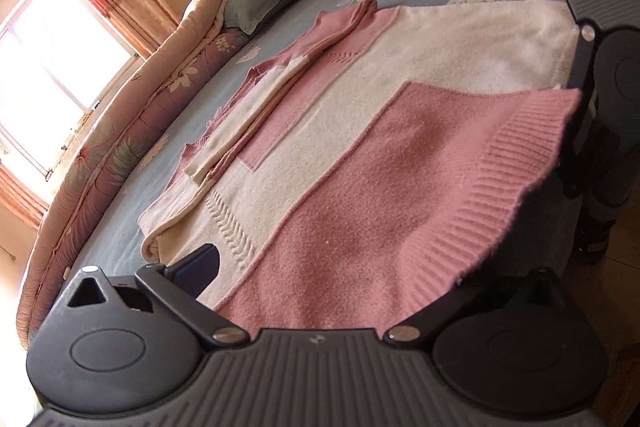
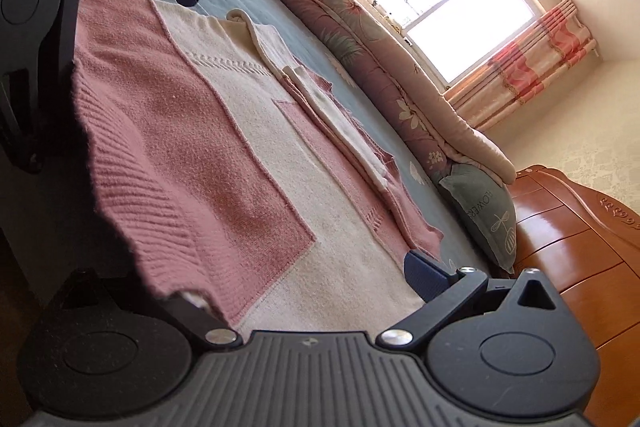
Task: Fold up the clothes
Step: 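Lift the hem with both grippers and fold it toward the collar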
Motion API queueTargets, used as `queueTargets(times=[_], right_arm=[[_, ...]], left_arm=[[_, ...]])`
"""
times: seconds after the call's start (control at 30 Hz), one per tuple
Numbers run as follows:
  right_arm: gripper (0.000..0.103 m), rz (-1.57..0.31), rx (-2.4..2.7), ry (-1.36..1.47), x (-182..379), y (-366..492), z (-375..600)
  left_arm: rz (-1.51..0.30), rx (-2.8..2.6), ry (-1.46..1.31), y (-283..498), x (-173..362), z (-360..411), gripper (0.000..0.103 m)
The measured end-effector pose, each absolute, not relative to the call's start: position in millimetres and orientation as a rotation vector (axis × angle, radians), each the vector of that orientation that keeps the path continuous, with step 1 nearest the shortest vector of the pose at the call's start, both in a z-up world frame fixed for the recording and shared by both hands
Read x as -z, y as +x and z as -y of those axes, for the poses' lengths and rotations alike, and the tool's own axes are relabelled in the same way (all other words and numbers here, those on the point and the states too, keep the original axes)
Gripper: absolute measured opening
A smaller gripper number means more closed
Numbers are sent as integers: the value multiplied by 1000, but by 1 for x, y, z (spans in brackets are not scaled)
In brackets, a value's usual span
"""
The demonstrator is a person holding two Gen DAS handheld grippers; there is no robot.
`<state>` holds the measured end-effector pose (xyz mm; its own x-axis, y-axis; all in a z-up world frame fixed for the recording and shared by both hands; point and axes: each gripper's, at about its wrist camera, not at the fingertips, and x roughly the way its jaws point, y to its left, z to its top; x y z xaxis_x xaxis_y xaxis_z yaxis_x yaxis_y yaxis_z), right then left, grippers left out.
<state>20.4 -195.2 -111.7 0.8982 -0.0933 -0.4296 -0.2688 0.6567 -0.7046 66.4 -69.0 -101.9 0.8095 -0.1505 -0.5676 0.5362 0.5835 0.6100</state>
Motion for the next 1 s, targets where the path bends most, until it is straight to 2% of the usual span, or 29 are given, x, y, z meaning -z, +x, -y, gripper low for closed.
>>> queueTargets(times=[0.2, 0.4, 0.7, 1.0], right_arm=[[103, -514, -47, -847, 109, 20, 227], [103, -466, -8, -972, 121, 23, 187], [103, -535, 79, -972, 119, 9, 212], [103, -497, 172, -1047, 133, 9, 203]], left_arm=[[-506, 340, 912, 71, 103, 43, 103], [-467, 329, 954, 69, 107, 58, 103], [-466, 318, 933, 69, 108, 46, 103], [-442, 315, 921, 67, 110, 47, 103]])
